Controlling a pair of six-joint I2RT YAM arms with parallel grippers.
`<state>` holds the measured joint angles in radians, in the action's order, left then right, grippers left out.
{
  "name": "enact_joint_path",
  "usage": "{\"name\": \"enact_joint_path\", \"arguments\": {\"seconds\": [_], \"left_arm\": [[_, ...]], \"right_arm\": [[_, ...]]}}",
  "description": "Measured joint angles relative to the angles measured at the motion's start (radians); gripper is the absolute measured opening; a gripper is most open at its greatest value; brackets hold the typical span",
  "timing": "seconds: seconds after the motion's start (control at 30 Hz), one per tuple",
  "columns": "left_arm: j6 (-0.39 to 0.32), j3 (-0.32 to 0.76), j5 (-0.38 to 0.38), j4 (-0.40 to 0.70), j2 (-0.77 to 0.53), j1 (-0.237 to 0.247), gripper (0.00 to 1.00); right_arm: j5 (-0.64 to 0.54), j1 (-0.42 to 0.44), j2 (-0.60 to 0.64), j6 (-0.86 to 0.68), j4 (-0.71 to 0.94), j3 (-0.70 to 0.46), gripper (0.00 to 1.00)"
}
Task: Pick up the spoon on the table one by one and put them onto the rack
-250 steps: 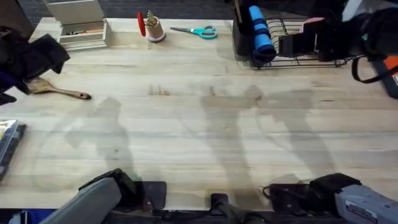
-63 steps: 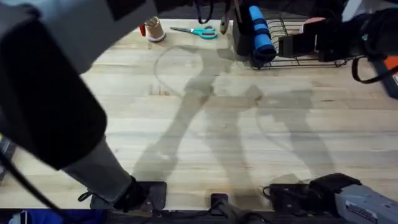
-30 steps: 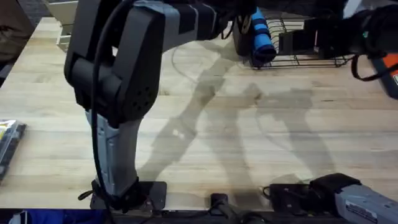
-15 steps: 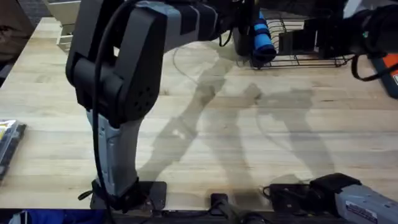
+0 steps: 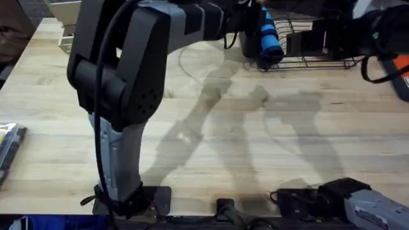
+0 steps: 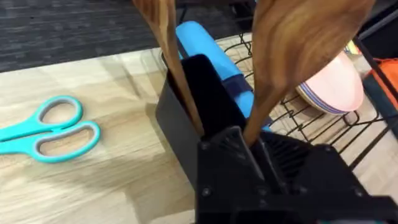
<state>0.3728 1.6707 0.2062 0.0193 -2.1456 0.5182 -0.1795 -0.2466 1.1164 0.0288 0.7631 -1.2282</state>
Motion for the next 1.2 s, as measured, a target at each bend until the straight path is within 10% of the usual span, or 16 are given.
{"name": "enact_joint_path", "arguments": {"seconds": [0.03, 0.1, 0.33, 1.2], "left_arm": [[-0.016, 0.0, 0.009, 0.034, 0.008, -0.001, 0.307], [-0.029, 0.0, 0.019, 0.047, 0.017, 0.001, 0.426], [-0.073, 0.0, 0.023, 0.116, 0.06, 0.006, 0.668], [-0.192, 0.0, 0.01, 0.682, 0.349, -0.147, 0.995]], "right_arm": [[0.0, 0.0, 0.0, 0.0, 0.0, 0.0, 0.992], [0.0, 0.0, 0.0, 0.0, 0.0, 0.0, 0.992], [0.0, 0.0, 0.0, 0.0, 0.0, 0.0, 0.992], [0.0, 0.0, 0.0, 0.0, 0.0, 0.0, 0.992]]}}
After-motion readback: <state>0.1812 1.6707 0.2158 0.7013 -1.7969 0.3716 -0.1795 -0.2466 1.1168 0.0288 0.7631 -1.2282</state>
